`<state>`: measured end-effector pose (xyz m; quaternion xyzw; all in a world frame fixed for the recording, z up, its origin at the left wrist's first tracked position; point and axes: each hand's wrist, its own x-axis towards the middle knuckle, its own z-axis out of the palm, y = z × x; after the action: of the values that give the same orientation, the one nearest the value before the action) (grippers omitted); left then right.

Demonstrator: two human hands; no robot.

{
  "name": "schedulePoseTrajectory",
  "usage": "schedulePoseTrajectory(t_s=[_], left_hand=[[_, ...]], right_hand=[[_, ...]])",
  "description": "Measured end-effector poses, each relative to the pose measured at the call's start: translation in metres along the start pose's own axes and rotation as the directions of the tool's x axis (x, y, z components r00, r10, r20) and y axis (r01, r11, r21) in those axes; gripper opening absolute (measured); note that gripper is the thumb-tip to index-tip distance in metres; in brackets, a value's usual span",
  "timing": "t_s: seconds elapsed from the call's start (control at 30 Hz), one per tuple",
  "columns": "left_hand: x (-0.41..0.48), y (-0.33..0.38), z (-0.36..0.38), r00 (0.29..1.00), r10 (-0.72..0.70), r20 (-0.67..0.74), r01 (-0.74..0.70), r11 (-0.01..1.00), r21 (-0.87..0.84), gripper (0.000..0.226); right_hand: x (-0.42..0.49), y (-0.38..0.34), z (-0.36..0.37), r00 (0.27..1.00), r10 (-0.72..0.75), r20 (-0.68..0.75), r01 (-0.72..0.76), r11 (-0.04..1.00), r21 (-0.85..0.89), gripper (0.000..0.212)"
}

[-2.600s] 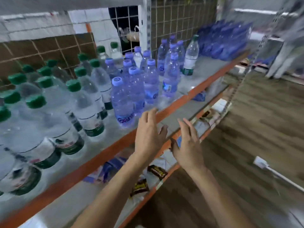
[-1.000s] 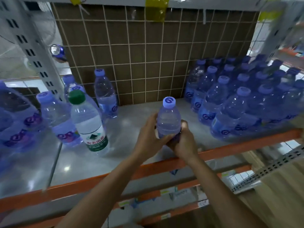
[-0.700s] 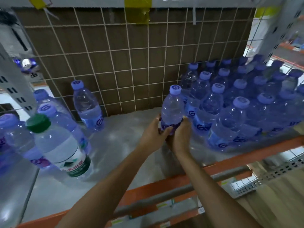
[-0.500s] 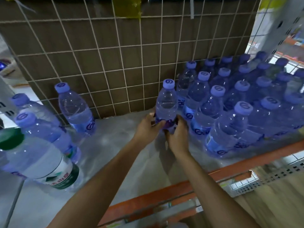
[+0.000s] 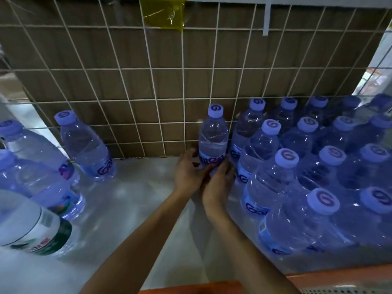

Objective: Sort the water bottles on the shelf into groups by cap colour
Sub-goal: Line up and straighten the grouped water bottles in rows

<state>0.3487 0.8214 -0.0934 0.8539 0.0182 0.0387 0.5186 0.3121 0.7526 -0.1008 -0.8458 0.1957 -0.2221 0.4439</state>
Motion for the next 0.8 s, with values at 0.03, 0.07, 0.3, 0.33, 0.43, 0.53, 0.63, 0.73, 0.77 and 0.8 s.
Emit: schedulePoseTrajectory(t_s=[0.03, 0.07, 0.3, 0.33, 0.43, 0.53, 0.63, 0.73, 0.77, 0.8], left_hand=[[0.001, 0.0, 0.003, 0.999, -0.034, 0.001, 0.034, 0.999, 0.003, 0.06], [0.002, 0.002, 0.005, 0.998, -0.056, 0.005, 0.056, 0.998, 0.006, 0.064], [0.014, 0.018, 0.015, 0.997, -0.081, -0.012, 0.081, 0.988, 0.131, 0.073], [0.013, 0.019, 0.016, 0.997, -0.082, -0.01, 0.083, 0.989, 0.125, 0.073], [0.009, 0.017, 0.012, 0.997, -0.072, 0.018, 0.069, 0.992, 0.103, 0.072], [-0.005, 0.018, -0.005, 0.999, 0.009, 0.033, -0.011, 0.998, 0.068, 0.048], [-0.033, 0.013, -0.039, 0.992, 0.04, -0.12, -0.036, 0.999, 0.032, 0.028], [-0.063, -0.004, -0.085, 0.911, 0.115, -0.395, -0.096, 0.993, 0.066, 0.022], [-0.071, -0.011, -0.1, 0.861, 0.129, -0.491, -0.101, 0.991, 0.083, 0.021], [-0.078, -0.019, -0.113, 0.809, 0.126, -0.574, -0.089, 0.992, 0.092, 0.02]], right_hand=[[0.0, 0.003, -0.001, 1.0, -0.008, -0.002, 0.008, 1.0, 0.008, 0.037], [0.0, 0.007, -0.004, 0.999, -0.013, 0.031, 0.012, 1.0, 0.025, 0.036], [-0.009, 0.018, -0.002, 0.97, -0.173, 0.17, 0.191, 0.977, -0.096, 0.039], [-0.012, 0.018, -0.004, 0.969, -0.173, 0.176, 0.186, 0.98, -0.064, 0.041], [-0.016, 0.02, -0.005, 0.965, -0.186, 0.186, 0.199, 0.979, -0.051, 0.038], [-0.02, 0.008, -0.004, 0.975, -0.146, 0.166, 0.129, 0.985, 0.111, 0.031], [-0.034, -0.012, -0.003, 0.921, -0.252, 0.296, 0.227, 0.967, 0.115, 0.027], [-0.051, -0.037, 0.022, 0.841, -0.266, 0.472, 0.212, 0.963, 0.167, 0.04], [-0.058, -0.05, 0.033, 0.795, -0.281, 0.538, 0.195, 0.957, 0.212, 0.041], [-0.065, -0.066, 0.044, 0.745, -0.317, 0.586, 0.194, 0.945, 0.265, 0.043]])
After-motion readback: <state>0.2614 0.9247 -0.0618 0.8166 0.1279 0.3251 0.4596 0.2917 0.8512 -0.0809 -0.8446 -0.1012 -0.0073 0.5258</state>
